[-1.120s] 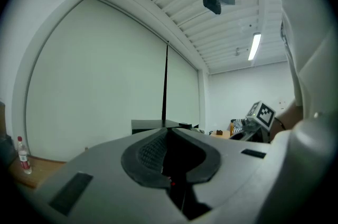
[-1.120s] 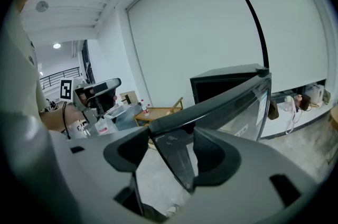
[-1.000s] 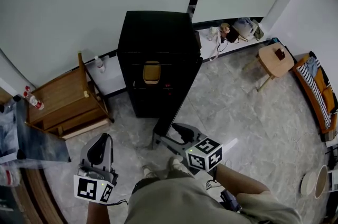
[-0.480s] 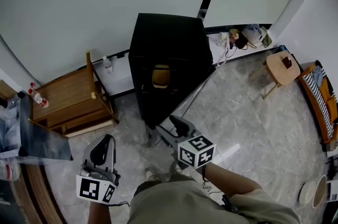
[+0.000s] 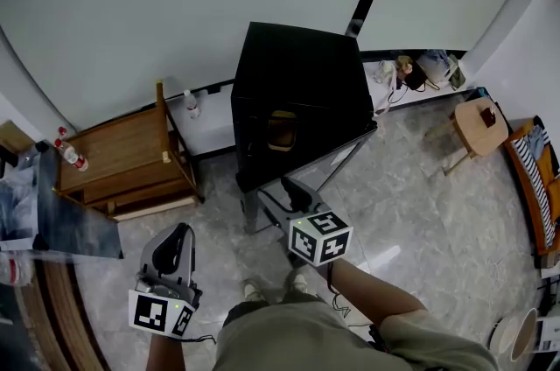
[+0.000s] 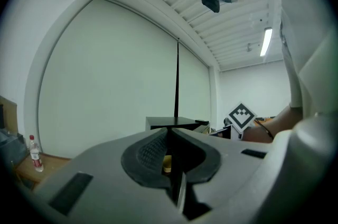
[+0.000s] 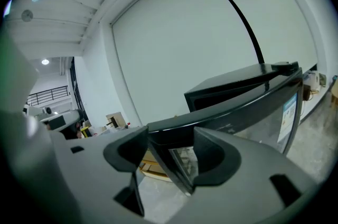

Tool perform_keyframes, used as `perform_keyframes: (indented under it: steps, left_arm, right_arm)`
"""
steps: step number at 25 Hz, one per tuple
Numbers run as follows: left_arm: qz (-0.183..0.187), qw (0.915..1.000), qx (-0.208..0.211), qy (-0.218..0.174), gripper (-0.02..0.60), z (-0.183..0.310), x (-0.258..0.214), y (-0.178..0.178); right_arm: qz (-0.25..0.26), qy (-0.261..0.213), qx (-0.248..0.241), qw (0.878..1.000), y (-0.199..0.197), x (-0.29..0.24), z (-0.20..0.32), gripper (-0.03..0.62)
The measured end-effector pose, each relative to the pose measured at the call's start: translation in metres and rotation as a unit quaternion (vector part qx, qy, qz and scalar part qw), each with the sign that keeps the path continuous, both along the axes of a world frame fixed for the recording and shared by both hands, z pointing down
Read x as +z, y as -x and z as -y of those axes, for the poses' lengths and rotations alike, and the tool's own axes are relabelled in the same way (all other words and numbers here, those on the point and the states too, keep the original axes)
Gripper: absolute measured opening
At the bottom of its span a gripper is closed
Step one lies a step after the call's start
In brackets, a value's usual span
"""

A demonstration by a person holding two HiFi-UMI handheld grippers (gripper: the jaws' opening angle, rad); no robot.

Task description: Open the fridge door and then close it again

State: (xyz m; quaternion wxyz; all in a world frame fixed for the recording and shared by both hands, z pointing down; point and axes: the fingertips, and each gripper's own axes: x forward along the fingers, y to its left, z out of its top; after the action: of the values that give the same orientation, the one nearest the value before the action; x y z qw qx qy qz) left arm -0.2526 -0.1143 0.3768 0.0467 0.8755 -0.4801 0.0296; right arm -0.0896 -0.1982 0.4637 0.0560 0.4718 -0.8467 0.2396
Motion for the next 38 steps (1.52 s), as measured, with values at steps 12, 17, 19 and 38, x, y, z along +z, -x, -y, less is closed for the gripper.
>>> perform_keyframes:
  steps: [12,17,19,38]
  left_arm:
    - [0.008,0.9999,-0.013,-0.005,0.025,0.024,-0.002,0.01]
    - [0.011,0.9998,-0.015,-0.008,0.025,0.033,-0.003,0.012]
    - [0.011,0.9998,-0.015,-0.008,0.025,0.034,-0.002,0.012]
    - [0.012,0.9997,-0.023,0.004,0.025,0.043,0.009,0.008]
  right_arm:
    - [-0.034,-0.035,0.005,0.999,0.013,0.001,0.066,0.253]
    - [-0.048,-0.042,0.0,0.998,0.014,0.002,0.086,0.253]
    - [-0.05,-0.041,-0.001,0.998,0.014,0.003,0.094,0.251]
    - [-0.06,-0.018,0.079,0.995,-0.01,0.024,0.162,-0.003]
